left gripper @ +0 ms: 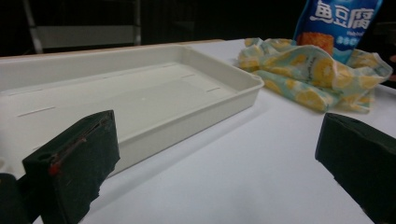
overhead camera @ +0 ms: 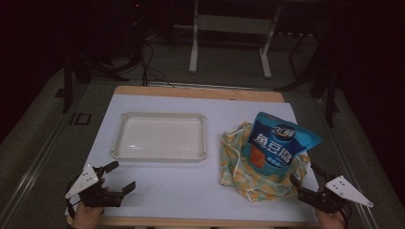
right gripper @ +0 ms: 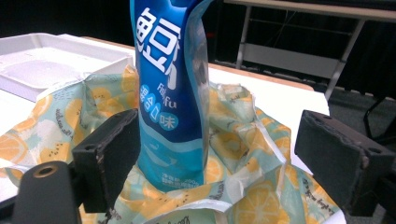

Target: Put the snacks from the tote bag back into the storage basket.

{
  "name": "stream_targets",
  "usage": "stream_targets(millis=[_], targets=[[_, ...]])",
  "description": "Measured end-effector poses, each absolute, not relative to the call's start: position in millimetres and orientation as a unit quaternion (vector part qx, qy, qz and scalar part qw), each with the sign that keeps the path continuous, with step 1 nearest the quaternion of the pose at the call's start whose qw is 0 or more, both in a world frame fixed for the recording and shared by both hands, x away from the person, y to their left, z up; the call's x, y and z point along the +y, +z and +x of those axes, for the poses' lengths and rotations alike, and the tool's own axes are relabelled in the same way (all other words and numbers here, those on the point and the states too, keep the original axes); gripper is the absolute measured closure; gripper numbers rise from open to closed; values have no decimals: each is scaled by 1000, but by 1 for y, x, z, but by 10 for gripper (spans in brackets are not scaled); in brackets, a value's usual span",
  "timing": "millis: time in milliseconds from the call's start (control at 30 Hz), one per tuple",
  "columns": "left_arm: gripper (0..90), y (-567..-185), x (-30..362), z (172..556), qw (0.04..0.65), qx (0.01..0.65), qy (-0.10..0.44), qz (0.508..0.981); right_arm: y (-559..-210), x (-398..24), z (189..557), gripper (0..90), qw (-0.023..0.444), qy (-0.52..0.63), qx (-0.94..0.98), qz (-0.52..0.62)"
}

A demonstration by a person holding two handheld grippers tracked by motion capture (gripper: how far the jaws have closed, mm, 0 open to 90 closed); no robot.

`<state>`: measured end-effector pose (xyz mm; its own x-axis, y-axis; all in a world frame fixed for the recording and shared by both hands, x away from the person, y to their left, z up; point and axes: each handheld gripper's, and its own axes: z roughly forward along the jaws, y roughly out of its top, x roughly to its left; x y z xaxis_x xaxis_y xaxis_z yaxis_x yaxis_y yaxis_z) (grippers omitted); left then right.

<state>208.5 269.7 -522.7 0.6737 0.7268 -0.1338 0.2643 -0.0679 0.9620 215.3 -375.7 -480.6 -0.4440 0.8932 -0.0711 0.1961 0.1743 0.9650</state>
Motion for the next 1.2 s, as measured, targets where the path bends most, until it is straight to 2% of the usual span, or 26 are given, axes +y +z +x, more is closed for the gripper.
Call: stream_targets(millis=[133,200,267,467,833,1200], targets=[[4,-525,263,210,567,332,184,731,-475,-375,216,139,330,505,686,407],[4,-525,258,212,578,337,159,727,-472,-374,216,139,326,506,686,409],[4,-521,252,213,566,341,161,733,-470,-373,216,139,319,508,686,412],[3,-510,236,222,587,333,149,723,-462,-373,221,139,289,518,685,424],[18,-491,205,248,604,305,120,726,-450,-362,229,137,293,513,701,399],[36,-483,145,283,607,258,84,747,-445,-360,237,150,274,499,720,397]])
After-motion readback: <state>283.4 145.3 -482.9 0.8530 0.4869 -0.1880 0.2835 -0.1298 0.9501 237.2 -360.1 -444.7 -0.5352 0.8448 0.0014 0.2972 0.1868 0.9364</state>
